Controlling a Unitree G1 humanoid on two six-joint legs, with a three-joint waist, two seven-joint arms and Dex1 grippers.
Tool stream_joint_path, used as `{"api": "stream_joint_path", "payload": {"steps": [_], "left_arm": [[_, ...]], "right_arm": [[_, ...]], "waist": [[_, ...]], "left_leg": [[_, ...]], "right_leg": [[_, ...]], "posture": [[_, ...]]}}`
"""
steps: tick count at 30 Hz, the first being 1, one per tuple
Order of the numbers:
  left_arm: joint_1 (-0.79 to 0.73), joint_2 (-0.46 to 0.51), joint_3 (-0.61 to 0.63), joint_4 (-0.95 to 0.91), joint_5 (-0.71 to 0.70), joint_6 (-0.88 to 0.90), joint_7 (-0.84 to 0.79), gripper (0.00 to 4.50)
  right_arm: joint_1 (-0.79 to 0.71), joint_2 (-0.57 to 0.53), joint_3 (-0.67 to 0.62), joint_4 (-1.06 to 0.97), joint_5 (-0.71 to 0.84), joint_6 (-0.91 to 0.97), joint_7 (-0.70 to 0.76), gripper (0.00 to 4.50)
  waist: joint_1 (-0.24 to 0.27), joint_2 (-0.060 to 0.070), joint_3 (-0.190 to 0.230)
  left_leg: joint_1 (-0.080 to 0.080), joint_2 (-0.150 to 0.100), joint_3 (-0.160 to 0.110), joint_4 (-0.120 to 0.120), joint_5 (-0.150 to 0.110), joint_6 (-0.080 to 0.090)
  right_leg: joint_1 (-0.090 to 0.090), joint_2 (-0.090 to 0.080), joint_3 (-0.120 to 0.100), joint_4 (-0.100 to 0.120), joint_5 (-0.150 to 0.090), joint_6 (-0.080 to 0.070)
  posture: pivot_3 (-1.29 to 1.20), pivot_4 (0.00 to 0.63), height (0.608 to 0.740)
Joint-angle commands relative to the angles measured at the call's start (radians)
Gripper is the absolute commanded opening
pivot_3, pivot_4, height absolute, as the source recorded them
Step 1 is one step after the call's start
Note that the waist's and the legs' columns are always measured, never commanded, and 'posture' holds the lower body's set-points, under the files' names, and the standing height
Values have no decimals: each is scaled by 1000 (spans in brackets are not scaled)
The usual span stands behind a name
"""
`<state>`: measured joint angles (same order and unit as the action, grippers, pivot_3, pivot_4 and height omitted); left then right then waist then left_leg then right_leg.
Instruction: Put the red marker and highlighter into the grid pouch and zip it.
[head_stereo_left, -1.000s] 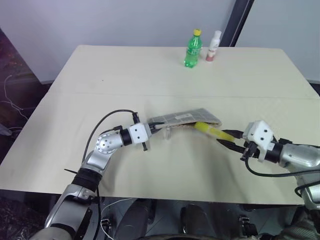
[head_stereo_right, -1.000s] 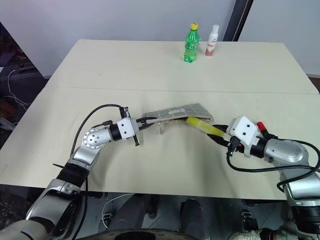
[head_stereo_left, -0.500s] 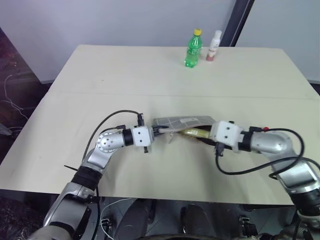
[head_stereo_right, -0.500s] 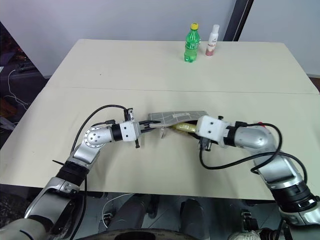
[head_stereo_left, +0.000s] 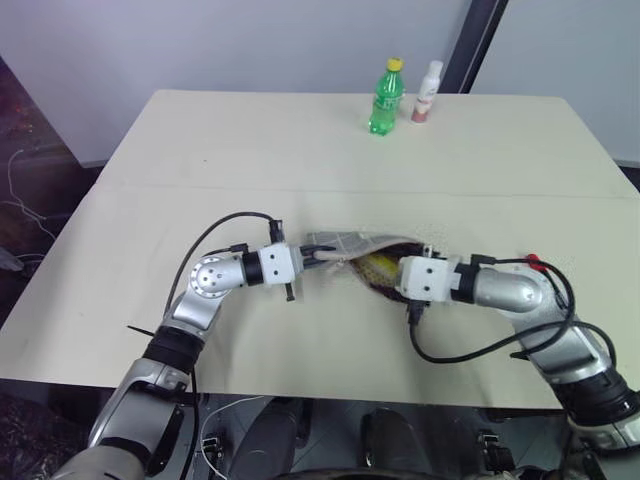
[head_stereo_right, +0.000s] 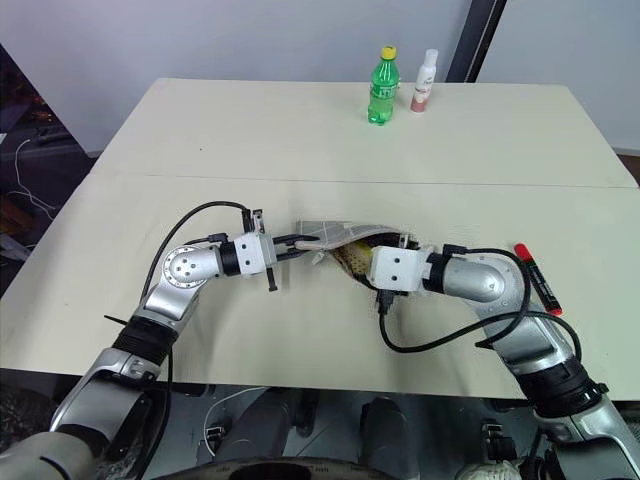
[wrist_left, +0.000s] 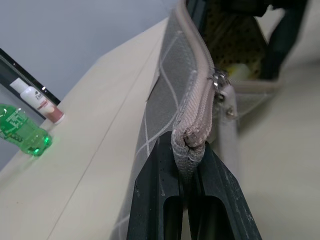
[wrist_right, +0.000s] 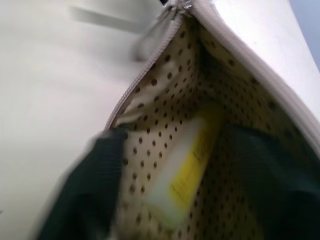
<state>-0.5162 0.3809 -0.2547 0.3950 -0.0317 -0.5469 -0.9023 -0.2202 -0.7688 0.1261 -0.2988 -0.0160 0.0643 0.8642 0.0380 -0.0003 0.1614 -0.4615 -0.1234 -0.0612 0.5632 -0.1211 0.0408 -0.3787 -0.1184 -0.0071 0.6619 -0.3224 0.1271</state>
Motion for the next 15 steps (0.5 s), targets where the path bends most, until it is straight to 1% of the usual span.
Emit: {"api": "stream_joint_path", "payload": {"steps": [1, 4, 6, 8, 10, 13, 15], "left_arm": [[-8, 0, 27, -14, -18, -3, 15, 0], [-2, 2, 27, -12, -17, -8, 18, 0], [3, 2, 26, -11, -14, -12, 20, 0], [5, 1, 24, -10, -10, -15, 24, 0], [6, -4, 22, -6, -9, -17, 28, 0], [7, -15, 11, 1, -2, -22, 30, 0], [5, -22, 5, 2, -1, -25, 27, 0]], "right_arm": [[67, -23, -161, -150, 185, 36, 44, 4472], [136, -3, -267, -243, 328, 94, 37, 4472], [194, 11, -361, -302, 439, 181, 5, 4472], [248, 22, -478, -313, 543, 282, -38, 4472], [304, 1, -563, -262, 532, 362, -80, 4472], [384, -32, -613, -157, 426, 445, -161, 4472], [392, -20, -649, -105, 413, 511, -231, 4472]], "waist": [[1, 0, 0], [0, 0, 0], [0, 0, 0], [0, 0, 0], [2, 0, 0], [3, 0, 0], [2, 0, 0]], "left_leg": [[0, 0, 0, 0, 0, 0], [0, 0, 0, 0, 0, 0], [0, 0, 0, 0, 0, 0], [1, 0, -1, 0, 0, 0], [1, 0, -1, 0, 0, 0], [1, 0, 0, 1, 0, 0], [1, 0, 0, 1, 0, 0]], "right_leg": [[0, 0, 0, 0, 0, 0], [1, 0, 0, 0, 0, 0], [1, 0, 0, 0, 0, 0], [1, 0, 0, 0, 0, 0], [2, -1, 0, 0, 0, -1], [3, -1, 0, -1, -2, -3], [3, -1, 0, -1, -2, -4]], "posture": [[0, 150, 740], [0, 150, 740], [0, 150, 740], [0, 150, 740], [0, 150, 740], [0, 150, 740], [0, 150, 740]]}}
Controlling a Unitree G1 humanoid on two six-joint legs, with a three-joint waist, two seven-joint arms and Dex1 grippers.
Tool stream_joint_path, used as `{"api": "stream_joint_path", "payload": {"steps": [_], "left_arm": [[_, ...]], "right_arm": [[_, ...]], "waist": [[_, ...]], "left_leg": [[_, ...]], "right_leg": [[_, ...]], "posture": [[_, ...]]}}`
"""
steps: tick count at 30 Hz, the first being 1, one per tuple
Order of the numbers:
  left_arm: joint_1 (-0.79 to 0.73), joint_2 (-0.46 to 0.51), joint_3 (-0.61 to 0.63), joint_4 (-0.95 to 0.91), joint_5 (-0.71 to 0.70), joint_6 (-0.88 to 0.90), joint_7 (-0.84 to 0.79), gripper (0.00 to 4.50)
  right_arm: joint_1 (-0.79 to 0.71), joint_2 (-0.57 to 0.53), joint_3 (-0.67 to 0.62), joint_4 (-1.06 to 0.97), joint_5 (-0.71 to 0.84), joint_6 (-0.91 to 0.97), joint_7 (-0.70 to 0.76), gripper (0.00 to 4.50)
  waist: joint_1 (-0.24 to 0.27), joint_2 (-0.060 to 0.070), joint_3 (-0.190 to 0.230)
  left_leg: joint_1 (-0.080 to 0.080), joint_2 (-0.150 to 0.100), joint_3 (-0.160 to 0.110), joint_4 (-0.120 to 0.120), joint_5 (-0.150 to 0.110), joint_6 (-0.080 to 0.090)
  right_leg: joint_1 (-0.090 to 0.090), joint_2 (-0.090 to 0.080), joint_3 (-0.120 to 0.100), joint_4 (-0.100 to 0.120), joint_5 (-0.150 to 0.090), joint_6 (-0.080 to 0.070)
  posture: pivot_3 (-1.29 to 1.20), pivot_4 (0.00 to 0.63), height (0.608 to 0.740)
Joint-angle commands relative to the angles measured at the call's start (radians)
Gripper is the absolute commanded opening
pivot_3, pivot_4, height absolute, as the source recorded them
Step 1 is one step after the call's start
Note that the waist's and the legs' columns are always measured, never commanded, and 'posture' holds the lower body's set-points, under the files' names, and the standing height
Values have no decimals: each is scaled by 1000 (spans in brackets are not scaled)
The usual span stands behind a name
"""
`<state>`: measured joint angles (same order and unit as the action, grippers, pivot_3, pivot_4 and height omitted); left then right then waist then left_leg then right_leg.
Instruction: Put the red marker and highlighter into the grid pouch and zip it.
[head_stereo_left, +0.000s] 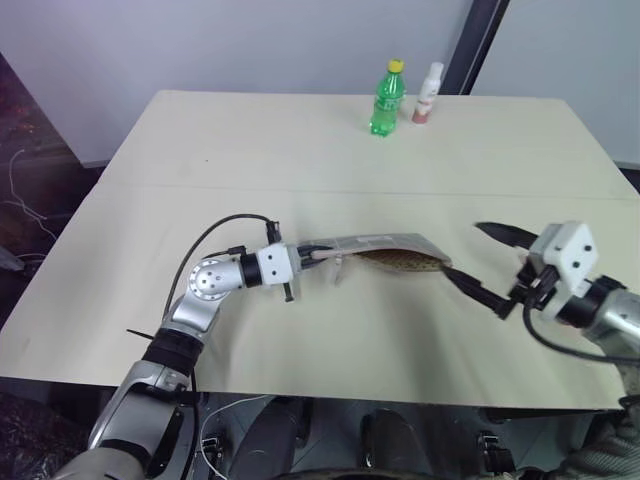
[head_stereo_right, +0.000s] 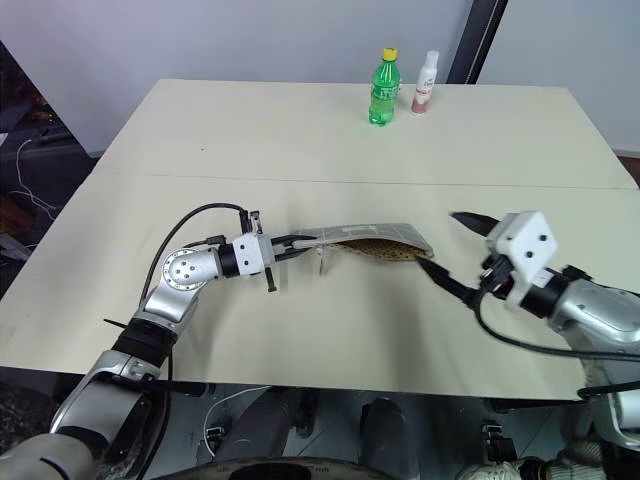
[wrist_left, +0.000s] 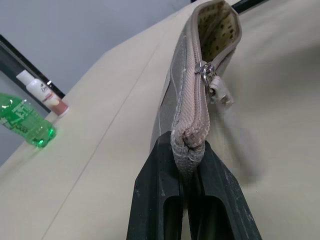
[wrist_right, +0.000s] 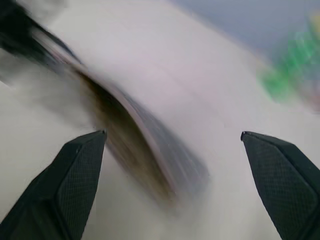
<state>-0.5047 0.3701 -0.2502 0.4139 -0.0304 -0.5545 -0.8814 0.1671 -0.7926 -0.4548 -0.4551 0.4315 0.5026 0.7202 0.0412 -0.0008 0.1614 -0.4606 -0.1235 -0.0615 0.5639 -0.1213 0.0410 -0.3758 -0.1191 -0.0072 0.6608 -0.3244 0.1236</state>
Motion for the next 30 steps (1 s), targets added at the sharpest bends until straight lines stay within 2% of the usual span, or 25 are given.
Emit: {"api": "stream_joint_path", "payload": {"steps": [1, 8, 15, 18, 21, 24, 25, 30], "left_arm": [[-7, -13, 0, -17, -4, -18, 5, 0], [-22, -18, 2, -3, -1, -16, 3, 0], [-29, -16, 3, -6, 0, -13, 2, 0], [-22, -14, 3, -18, -1, -9, 3, 0], [-13, -14, 4, -30, -5, 0, 5, 0], [-9, -17, -1, -26, 1, -7, 7, 0], [-10, -18, -3, -24, 3, -8, 7, 0], [-28, -22, -1, 2, 1, -13, 0, 0]], "right_arm": [[5, 7, -79, 68, -37, 97, -111, 4472], [-6, 27, -171, 238, -48, 217, -217, 4472], [-20, 24, -148, 403, -25, 284, -175, 4472], [-33, 32, -160, 408, -3, 294, -168, 3634], [-34, 28, -171, 343, 42, 299, -133, 2128], [7, 33, -159, 260, 72, 172, -11, 620], [19, 32, -162, 228, 89, 143, 31, 293], [37, -9, -148, -36, 225, 106, 188, 288]], "waist": [[-2, 1, 0], [-4, 1, 0], [-4, 1, 0], [-4, 1, 0], [-3, 1, 0], [-4, 1, 0], [-4, 1, 0], [-7, 1, 0]], "left_leg": [[0, 0, 0, 0, 0, 0], [0, 1, 0, -1, 0, 0], [0, 0, 0, 0, 0, 0], [1, 0, 0, 0, 0, 0], [1, 0, 0, 0, 0, 0], [0, 0, 0, 0, 0, 1], [0, 0, 0, 0, 0, 1], [0, 1, 0, 0, 0, 1]], "right_leg": [[0, 0, 0, 0, 0, 0], [0, 0, 0, 0, 0, 0], [1, 0, 0, 0, 0, 0], [1, 0, 0, 0, 0, 0], [1, 0, 0, 0, 0, 0], [1, 0, 0, 0, 0, 0], [1, 0, 0, 0, 0, 1], [1, 0, 0, 0, 1, 2]], "posture": [[0, 150, 740], [0, 150, 740], [0, 150, 740], [0, 150, 740], [0, 150, 740], [0, 150, 740], [0, 150, 740], [0, 150, 740]]}}
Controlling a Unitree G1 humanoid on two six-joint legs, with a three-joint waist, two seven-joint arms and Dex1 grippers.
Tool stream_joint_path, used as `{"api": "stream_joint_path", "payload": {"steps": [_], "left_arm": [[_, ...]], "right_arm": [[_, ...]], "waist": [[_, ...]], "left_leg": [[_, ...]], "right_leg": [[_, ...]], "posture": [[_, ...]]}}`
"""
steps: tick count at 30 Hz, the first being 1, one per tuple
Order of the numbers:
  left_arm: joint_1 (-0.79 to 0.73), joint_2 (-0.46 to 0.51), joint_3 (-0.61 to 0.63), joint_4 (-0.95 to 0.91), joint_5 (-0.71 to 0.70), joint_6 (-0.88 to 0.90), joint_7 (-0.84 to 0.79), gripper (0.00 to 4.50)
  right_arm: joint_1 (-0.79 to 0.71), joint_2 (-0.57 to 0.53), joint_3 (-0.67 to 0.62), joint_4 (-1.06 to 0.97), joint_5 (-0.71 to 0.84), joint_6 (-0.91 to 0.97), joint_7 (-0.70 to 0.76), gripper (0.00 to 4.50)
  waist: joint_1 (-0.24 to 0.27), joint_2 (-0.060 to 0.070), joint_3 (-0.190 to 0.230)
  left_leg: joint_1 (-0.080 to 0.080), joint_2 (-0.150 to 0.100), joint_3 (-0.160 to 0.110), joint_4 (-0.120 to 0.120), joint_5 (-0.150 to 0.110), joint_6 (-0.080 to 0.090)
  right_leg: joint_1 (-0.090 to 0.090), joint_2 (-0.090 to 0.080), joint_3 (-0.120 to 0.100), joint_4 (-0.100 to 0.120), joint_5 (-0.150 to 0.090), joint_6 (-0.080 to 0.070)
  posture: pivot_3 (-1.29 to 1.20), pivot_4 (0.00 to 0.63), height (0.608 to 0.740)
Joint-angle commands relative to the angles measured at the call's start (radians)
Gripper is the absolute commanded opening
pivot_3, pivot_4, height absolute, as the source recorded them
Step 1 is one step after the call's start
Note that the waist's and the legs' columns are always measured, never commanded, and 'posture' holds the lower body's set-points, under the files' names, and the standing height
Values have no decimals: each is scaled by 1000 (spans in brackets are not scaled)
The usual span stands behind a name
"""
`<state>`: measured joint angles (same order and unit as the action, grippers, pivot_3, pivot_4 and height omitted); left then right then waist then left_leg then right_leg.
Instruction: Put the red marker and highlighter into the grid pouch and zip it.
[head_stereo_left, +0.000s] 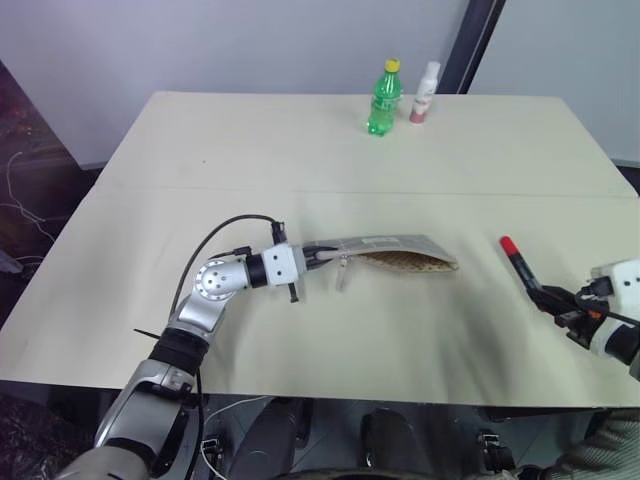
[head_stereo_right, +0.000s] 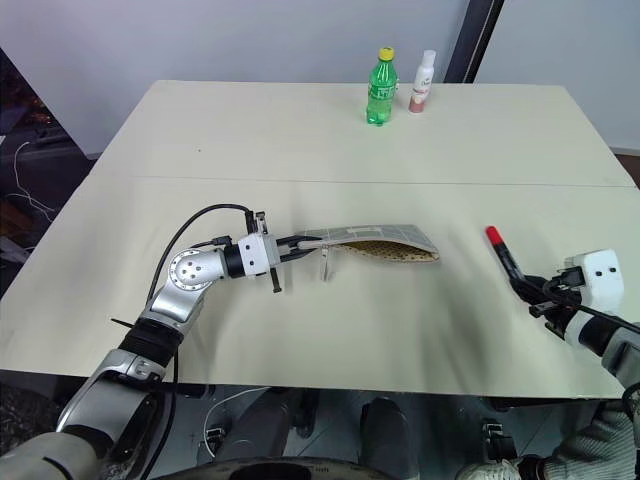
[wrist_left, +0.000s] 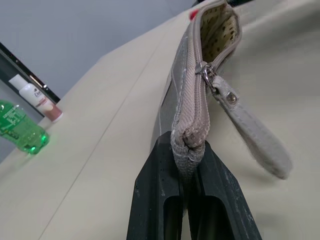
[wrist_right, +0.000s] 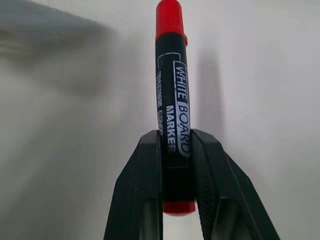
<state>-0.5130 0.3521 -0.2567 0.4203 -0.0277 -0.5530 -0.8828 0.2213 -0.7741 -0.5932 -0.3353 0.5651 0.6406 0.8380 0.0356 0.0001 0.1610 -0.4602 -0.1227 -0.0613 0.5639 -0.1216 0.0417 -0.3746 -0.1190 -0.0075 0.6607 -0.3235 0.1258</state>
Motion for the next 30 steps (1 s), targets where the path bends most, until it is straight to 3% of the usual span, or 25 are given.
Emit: {"api": "stream_joint_path", "payload": {"steps": [1, 5, 15, 25, 30], "left_arm": [[-26, -5, 5, 3, -1, -16, 1, 0], [-44, -19, 3, 26, 6, -21, 7, 0], [-48, -33, -9, 30, 38, -33, 19, 0], [-88, -47, -34, 39, 75, -37, 19, 0], [-105, -58, -38, 59, 77, -43, 19, 0]], "right_arm": [[-12, -42, 4, -188, 85, -41, 86, 288], [45, -132, 103, -228, -61, -121, 127, 288], [-7, -159, 214, -123, -203, -206, 95, 288], [-239, -213, 479, -95, -431, -267, 32, 288], [-389, -174, 619, -75, -556, -336, -8, 288]], "waist": [[-1, 0, 0], [5, 0, 0], [3, -1, 0], [3, -1, 0], [2, -1, 0]], "left_leg": [[0, 0, 0, 0, 0, 0], [0, 0, -1, 0, 0, 0], [-1, -1, -1, 0, -1, 2], [-2, -1, -1, 0, -1, 2], [-2, -1, -1, 1, -1, 2]], "right_leg": [[0, 0, 0, 0, 0, -1], [1, 0, -2, -4, -1, -2], [2, -1, -1, -11, 1, 1], [2, 0, -2, -11, 2, 3], [2, 0, -2, -10, 2, 3]], "posture": [[0, 150, 740], [0, 150, 740], [0, 150, 740], [0, 150, 740], [0, 150, 740]]}}
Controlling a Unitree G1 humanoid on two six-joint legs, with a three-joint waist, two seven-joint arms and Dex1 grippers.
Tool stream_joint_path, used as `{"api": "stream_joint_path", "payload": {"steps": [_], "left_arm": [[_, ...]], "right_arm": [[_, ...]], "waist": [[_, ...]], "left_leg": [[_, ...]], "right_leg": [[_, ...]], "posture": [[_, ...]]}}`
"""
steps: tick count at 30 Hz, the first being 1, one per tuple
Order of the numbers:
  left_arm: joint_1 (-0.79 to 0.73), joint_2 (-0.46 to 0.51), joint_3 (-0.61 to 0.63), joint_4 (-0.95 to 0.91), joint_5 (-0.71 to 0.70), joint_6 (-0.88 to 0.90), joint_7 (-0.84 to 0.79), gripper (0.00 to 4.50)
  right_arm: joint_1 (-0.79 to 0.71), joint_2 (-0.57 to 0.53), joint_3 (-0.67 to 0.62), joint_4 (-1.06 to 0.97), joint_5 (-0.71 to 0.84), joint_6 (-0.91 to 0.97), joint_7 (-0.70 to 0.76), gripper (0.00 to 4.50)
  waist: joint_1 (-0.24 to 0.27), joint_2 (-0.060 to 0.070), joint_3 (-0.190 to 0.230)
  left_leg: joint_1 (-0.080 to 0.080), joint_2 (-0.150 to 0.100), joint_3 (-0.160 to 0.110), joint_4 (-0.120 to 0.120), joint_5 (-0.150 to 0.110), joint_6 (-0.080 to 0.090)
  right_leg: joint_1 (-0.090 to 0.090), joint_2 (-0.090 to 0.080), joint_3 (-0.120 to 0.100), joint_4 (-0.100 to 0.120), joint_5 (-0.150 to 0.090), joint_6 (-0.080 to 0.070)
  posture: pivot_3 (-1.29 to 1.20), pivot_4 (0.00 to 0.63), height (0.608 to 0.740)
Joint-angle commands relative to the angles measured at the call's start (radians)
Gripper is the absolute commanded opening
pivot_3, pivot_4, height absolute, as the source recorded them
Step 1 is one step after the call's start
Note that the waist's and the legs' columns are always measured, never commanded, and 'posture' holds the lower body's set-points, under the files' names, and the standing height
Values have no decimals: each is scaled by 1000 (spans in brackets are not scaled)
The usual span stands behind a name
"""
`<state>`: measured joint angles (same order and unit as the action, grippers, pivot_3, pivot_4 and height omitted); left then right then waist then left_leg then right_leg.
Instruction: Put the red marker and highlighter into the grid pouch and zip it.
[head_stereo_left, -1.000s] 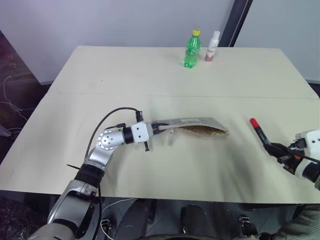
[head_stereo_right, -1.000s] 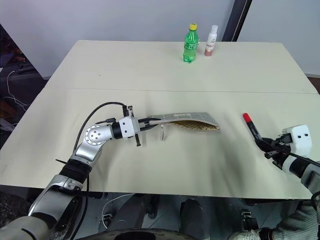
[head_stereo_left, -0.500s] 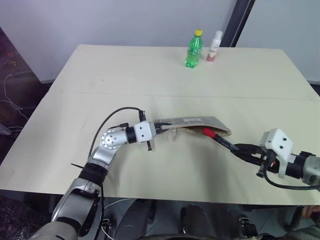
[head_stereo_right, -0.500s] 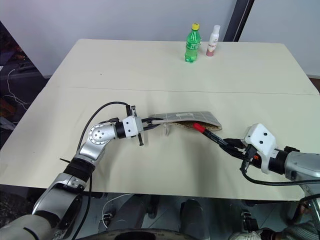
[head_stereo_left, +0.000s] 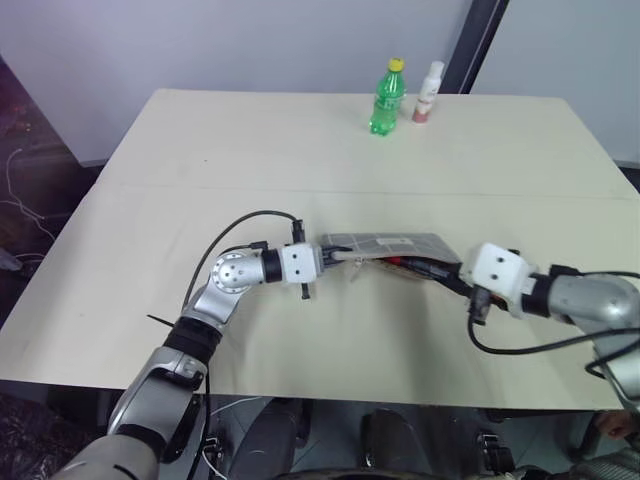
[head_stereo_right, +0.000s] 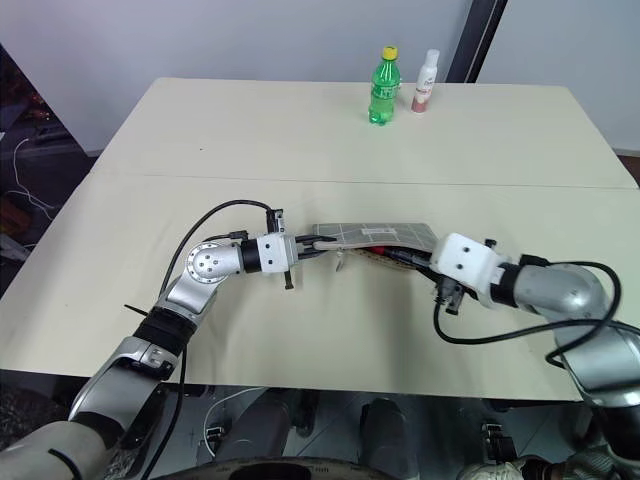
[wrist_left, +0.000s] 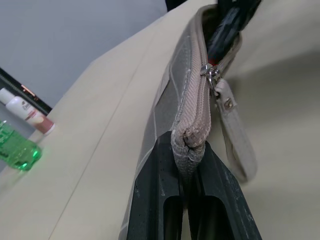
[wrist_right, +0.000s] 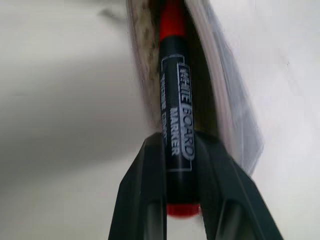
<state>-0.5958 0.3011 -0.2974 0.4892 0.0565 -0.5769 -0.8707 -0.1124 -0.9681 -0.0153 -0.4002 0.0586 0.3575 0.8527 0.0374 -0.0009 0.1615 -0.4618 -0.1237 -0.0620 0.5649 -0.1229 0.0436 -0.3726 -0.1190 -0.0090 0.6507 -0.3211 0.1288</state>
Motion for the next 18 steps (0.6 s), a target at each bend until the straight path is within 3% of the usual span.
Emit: {"api": "stream_joint_path", "payload": {"steps": [1, 8, 11, 16, 18], "left_arm": [[-23, -8, 4, -6, -9, -19, 7, 0], [-8, -5, 5, -4, -9, -21, 16, 0], [-1, -3, 5, -5, -7, -22, 17, 0], [12, -6, 7, -9, -12, -14, 21, 0], [20, -9, 2, -14, -9, -14, 23, 0]], "right_arm": [[-76, 43, 57, -5, -46, -52, -27, 288], [-112, 72, 132, 62, -110, -165, -5, 288], [-71, 79, 83, 84, -82, -172, -6, 1792], [6, 94, -69, 13, 101, -70, 34, 4313], [31, 104, -126, -21, 162, -39, 36, 4313]], "waist": [[0, 0, 0], [2, -1, 0], [2, -1, 0], [1, -1, 0], [1, -1, 0]], "left_leg": [[0, 0, 0, 0, 0, 0], [0, -1, 0, 0, 0, 0], [0, 0, 0, 0, 0, 0], [0, -1, 0, 1, 0, 0], [0, 0, 0, 1, 0, 0]], "right_leg": [[0, 0, 0, 0, 0, 0], [0, 0, 0, 0, 1, 2], [0, 1, 0, 1, 2, 3], [0, 1, 0, 1, 2, 3], [0, 1, 0, 2, 2, 3]], "posture": [[0, 150, 740], [0, 150, 740], [0, 150, 740], [0, 150, 740], [0, 150, 740]]}}
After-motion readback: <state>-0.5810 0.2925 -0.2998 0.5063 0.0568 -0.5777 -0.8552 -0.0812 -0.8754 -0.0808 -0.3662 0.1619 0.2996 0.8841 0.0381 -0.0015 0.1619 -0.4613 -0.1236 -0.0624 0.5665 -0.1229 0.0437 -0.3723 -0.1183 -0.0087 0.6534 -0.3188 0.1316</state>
